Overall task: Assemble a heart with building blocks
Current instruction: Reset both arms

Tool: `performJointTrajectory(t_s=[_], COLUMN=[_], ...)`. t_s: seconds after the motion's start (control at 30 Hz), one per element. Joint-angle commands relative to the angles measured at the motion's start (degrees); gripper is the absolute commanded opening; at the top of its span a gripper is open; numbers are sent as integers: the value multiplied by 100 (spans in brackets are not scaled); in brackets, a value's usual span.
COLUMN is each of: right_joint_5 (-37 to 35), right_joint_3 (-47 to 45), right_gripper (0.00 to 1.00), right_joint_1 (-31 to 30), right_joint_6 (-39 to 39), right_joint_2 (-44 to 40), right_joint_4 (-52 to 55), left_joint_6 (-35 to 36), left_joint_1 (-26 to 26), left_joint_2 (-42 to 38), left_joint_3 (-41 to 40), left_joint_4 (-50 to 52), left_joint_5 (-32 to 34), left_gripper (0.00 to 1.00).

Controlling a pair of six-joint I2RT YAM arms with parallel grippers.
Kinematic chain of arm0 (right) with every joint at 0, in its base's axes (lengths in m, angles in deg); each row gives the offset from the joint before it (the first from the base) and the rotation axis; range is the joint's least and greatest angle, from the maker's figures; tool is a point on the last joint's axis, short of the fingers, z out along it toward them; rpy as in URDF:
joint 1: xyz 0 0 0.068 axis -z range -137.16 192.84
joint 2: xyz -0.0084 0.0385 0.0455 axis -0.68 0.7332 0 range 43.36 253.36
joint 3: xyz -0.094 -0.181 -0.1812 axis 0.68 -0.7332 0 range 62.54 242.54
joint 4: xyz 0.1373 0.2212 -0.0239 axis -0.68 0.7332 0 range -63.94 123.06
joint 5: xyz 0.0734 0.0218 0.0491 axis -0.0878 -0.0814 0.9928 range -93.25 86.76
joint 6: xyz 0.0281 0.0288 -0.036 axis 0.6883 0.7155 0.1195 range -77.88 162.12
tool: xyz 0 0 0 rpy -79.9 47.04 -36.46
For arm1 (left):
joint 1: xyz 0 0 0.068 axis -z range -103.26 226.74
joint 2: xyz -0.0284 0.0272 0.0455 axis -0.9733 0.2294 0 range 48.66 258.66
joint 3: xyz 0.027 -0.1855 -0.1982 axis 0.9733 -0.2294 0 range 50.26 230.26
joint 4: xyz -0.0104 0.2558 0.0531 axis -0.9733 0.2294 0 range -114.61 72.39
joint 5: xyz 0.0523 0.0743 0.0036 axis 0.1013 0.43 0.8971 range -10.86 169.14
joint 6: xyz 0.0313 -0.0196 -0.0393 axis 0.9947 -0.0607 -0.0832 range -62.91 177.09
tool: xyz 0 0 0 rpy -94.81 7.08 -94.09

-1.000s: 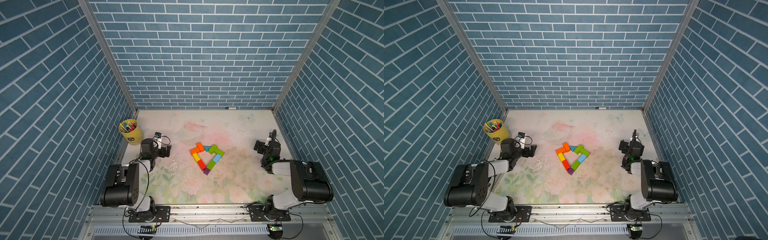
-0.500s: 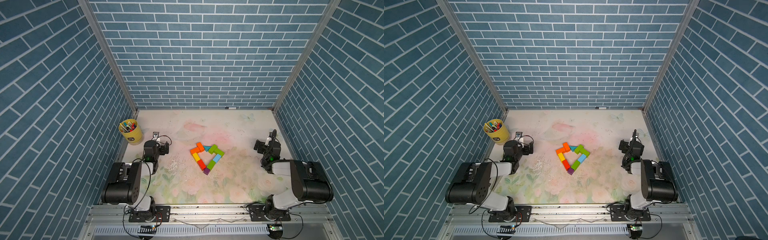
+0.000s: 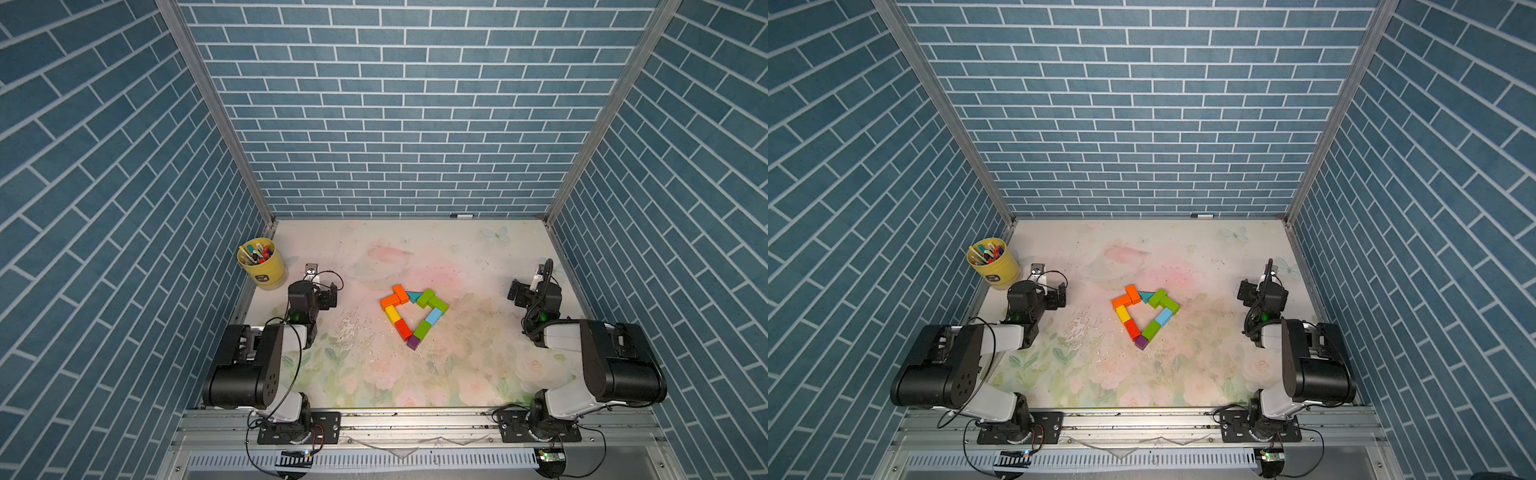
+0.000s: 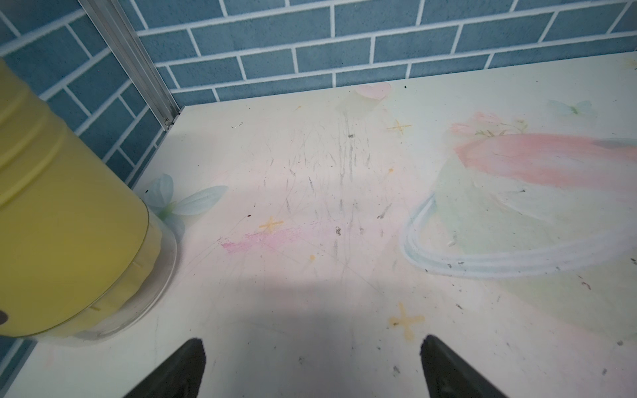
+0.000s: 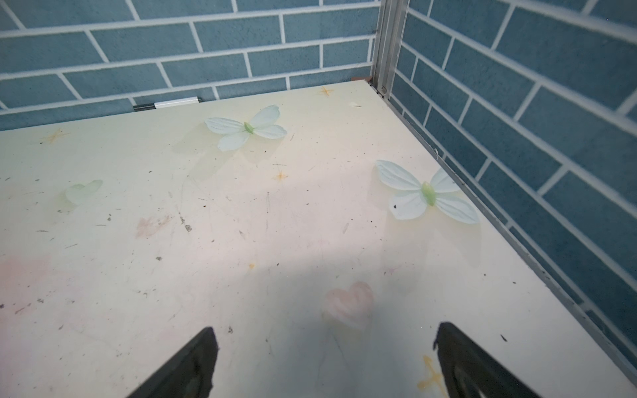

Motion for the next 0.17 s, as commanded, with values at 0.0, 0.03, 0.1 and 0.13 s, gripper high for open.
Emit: performJointTrajectory(t_s=[0.0,0.03,0.1,0.13], right_joint_5=[53,76,77,67], right_joint_3=[19,31,23,-2], right_gripper=[99,99,99,99], right_joint_1=[17,22,19,21], right_joint_6=[-265,-265,-265,-274], right_joint_2=[67,63,66,53], right_joint_4=[-105,-87,-111,-157], left_joint_6=[34,34,34,34], left_joint_1=[-13,-13,-13,-13], left_joint_2=[-37,-42,-48,-43], left_joint_3=[88,88,89,89], left_joint_4=[-65,-64,-68,-63], left_joint_5=[48,48,48,48], left_gripper=[100,100,100,100])
